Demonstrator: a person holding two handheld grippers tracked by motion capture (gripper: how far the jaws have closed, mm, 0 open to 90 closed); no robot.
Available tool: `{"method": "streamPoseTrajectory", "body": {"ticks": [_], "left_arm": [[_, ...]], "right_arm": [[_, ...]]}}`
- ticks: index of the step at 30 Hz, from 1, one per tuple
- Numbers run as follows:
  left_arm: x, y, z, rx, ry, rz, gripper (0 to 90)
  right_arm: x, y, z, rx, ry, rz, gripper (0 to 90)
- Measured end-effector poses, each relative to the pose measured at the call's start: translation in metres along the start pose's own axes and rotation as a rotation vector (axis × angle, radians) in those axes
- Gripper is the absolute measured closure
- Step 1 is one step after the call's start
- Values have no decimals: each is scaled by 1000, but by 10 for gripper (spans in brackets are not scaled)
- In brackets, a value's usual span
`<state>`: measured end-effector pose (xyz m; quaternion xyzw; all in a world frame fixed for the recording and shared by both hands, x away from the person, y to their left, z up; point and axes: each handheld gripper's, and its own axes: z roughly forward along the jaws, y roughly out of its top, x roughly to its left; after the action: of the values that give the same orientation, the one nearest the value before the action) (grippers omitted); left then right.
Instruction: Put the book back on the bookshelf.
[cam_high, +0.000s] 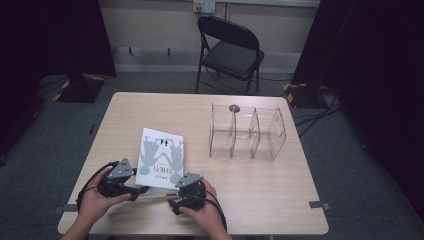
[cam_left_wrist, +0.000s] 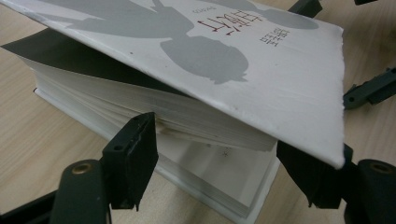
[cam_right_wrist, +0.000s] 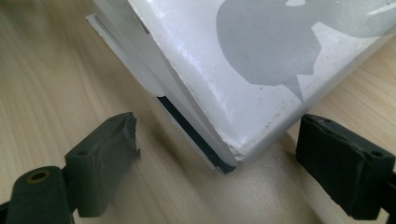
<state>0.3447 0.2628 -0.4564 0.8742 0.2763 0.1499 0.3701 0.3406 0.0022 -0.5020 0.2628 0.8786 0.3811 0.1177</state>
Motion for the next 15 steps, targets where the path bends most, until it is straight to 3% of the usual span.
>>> {"method": "streamPoseTrajectory", "body": {"ticks": [1, 6, 15], "left_arm": [[1, 1, -1, 13, 14, 23, 302], [1, 2, -3, -3, 22, 28, 344], [1, 0, -2, -6, 6, 10, 368]], "right_arm": [[0, 0, 0, 4, -3, 8, 118], [0, 0, 0, 1, -3, 5, 118], [-3, -1, -4, -1, -4, -22, 133]]}}
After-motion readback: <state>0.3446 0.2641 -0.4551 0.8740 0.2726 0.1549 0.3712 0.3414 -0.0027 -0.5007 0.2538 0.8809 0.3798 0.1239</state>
